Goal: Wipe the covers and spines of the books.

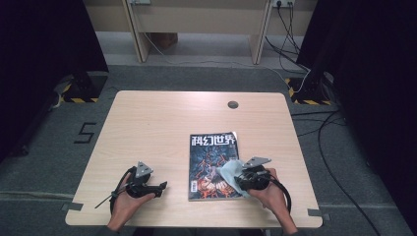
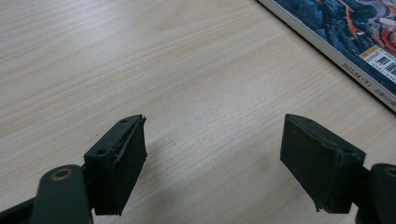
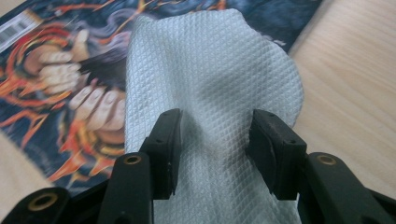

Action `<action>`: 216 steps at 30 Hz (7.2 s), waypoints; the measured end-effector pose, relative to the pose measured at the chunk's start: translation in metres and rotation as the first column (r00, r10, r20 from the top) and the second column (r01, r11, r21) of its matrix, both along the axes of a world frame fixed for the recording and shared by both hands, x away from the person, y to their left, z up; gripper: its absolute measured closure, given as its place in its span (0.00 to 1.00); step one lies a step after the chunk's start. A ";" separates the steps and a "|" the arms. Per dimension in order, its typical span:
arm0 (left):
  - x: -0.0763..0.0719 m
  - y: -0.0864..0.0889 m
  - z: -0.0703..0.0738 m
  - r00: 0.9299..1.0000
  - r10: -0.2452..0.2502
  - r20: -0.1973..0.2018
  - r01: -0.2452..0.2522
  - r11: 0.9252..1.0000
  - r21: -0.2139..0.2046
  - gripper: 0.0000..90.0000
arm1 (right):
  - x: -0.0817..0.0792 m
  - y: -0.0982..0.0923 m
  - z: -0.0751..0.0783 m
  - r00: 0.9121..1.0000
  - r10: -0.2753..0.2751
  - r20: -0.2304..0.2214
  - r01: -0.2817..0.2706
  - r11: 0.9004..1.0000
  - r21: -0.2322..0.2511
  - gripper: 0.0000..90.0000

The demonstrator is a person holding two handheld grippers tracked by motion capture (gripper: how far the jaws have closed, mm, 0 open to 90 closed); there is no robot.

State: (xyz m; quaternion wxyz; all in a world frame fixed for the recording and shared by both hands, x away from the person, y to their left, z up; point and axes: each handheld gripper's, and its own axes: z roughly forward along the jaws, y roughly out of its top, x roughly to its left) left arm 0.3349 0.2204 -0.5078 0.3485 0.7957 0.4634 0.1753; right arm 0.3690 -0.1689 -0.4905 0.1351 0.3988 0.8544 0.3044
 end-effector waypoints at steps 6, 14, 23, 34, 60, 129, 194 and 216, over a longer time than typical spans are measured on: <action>-0.007 -0.023 0.002 0.999 -0.044 0.014 0.045 0.998 -0.048 0.24 | -0.008 0.011 0.003 0.998 0.064 0.007 -0.063 0.997 -0.054 0.61; -0.021 -0.055 0.002 0.993 -0.115 0.031 0.117 0.990 -0.073 0.24 | -0.019 0.022 0.005 0.994 0.109 0.027 -0.106 0.989 -0.103 0.61; -0.019 -0.065 -0.001 0.991 -0.128 0.023 0.130 0.989 -0.076 0.25 | -0.019 0.034 0.005 0.986 0.165 0.028 -0.161 0.981 -0.108 0.62; -0.019 -0.075 -0.006 0.988 -0.154 0.032 0.155 0.987 -0.049 0.30 | 0.016 0.034 0.001 0.995 0.097 0.032 -0.095 0.994 -0.055 0.61; -0.017 -0.070 -0.010 0.989 -0.148 0.013 0.148 0.984 -0.099 0.28 | 0.102 0.039 -0.003 0.992 -0.091 0.084 0.093 0.995 -0.021 0.62; -0.008 -0.022 0.006 0.998 -0.060 -0.007 0.059 0.993 -0.103 0.27 | -0.003 0.115 0.000 0.956 0.292 0.000 -0.292 0.955 -0.045 0.61; -0.018 -0.066 -0.008 0.992 -0.128 0.000 0.127 0.987 -0.094 0.27 | 0.006 0.024 0.003 0.995 0.100 -0.011 -0.100 0.994 -0.052 0.60; -0.018 -0.066 -0.008 0.992 -0.129 -0.007 0.128 0.987 -0.096 0.27 | 0.101 0.017 -0.002 0.992 -0.126 0.029 0.126 0.992 0.007 0.59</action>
